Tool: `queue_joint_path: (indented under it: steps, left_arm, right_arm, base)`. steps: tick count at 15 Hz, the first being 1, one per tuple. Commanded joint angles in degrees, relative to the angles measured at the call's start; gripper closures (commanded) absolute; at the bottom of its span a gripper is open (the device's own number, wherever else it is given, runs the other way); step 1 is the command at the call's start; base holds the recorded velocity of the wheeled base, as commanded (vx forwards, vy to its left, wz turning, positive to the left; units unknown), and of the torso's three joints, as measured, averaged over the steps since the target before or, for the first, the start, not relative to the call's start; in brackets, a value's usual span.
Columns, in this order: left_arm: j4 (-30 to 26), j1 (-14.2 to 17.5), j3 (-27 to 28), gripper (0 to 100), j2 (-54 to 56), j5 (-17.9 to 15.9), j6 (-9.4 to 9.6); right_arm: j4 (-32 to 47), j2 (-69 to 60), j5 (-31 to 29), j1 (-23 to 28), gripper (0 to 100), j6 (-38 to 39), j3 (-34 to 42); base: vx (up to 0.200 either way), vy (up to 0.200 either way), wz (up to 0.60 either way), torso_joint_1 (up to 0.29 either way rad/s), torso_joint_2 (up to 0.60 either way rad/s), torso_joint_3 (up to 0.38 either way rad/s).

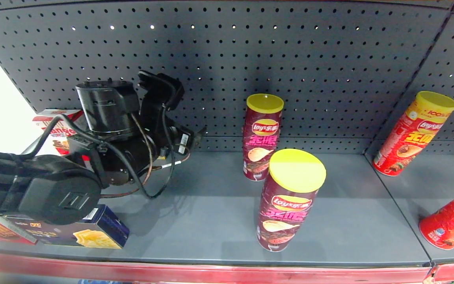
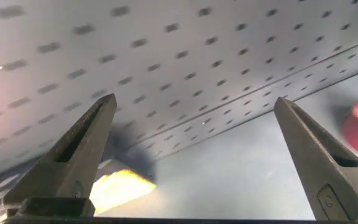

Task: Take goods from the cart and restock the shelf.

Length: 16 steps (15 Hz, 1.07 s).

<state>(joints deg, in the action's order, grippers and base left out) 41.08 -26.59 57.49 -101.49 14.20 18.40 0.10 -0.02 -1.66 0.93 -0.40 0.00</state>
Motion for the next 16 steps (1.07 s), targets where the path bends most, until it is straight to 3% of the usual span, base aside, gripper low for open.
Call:
queue_joint_path:
  steps: [1,7,8,9,10,13,16]
  left_arm:
    - [0.1,0.9,-4.9,0,6.7,0.9,-0.2]
    - [5.0,4.1,-15.4,0,13.1,1.0,-0.29]
    - [5.0,4.4,-16.7,0,14.2,0.9,-0.38]
    - [5.0,5.1,-17.5,0,15.1,0.8,-0.38]
    - [5.1,5.4,-18.6,0,15.3,0.8,-0.38]
    - [9.0,5.9,-22.7,0,15.4,0.3,-0.29]
    - [10.5,9.1,-22.7,0,15.3,-1.2,-0.03]
  right_arm:
    - [0.0,0.0,0.1,0.0,0,0.0,0.0]
    - [0.1,0.0,1.7,0.0,0,1.8,-0.3]
    - [-0.4,0.7,1.5,0.0,0,3.2,-4.0]
    - [0.4,10.8,1.2,0.1,0,7.3,-17.1]
    - [3.2,19.3,1.6,-0.1,0,10.6,-22.9]
    - [5.9,17.3,11.2,-6.5,0,0.9,-20.2]
    - [5.6,27.5,16.3,-13.3,0,-3.1,-25.7]
  base:
    - [0.0,0.0,0.0,0.0,0.0,0.0]
    - [0.0,0.0,0.0,0.0,0.0,0.0]
    - [0.0,0.0,0.0,0.0,0.0,0.0]
    - [0.0,0.0,0.0,0.0,0.0,0.0]
    - [0.0,0.0,0.0,0.0,0.0,0.0]
    - [0.0,0.0,0.0,0.0,0.0,0.0]
    - [0.0,0.0,0.0,0.0,0.0,0.0]
